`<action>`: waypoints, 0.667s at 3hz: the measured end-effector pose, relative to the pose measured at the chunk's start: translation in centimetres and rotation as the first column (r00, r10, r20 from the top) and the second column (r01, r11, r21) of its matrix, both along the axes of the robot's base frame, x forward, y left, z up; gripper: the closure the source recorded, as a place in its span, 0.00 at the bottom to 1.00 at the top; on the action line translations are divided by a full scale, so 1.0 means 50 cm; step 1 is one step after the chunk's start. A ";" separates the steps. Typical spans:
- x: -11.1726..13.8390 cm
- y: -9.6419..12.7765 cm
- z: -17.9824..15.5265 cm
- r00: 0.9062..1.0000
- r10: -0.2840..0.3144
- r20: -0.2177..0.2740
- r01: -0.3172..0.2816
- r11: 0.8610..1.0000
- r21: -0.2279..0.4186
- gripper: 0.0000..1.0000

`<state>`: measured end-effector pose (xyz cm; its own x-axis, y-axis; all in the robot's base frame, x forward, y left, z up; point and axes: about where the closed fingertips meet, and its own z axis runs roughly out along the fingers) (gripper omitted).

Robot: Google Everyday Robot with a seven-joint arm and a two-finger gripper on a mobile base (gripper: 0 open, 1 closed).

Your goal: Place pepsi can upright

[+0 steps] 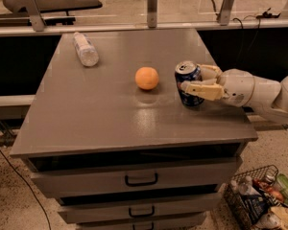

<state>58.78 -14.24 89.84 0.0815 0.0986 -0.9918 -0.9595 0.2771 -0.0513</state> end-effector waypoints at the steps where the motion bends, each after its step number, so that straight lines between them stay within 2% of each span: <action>1: -0.011 -0.027 -0.026 1.000 -0.021 -0.019 0.020 1.000 -0.015 0.17; 2: -0.021 -0.058 -0.041 0.998 -0.047 -0.031 0.046 0.998 -0.037 0.00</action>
Offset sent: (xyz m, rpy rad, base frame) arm -0.0169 -0.0555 -0.0316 -0.0636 0.0490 -0.0909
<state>57.73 -17.14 87.78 0.0536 0.0595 -0.9968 -0.9469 0.3199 -0.0318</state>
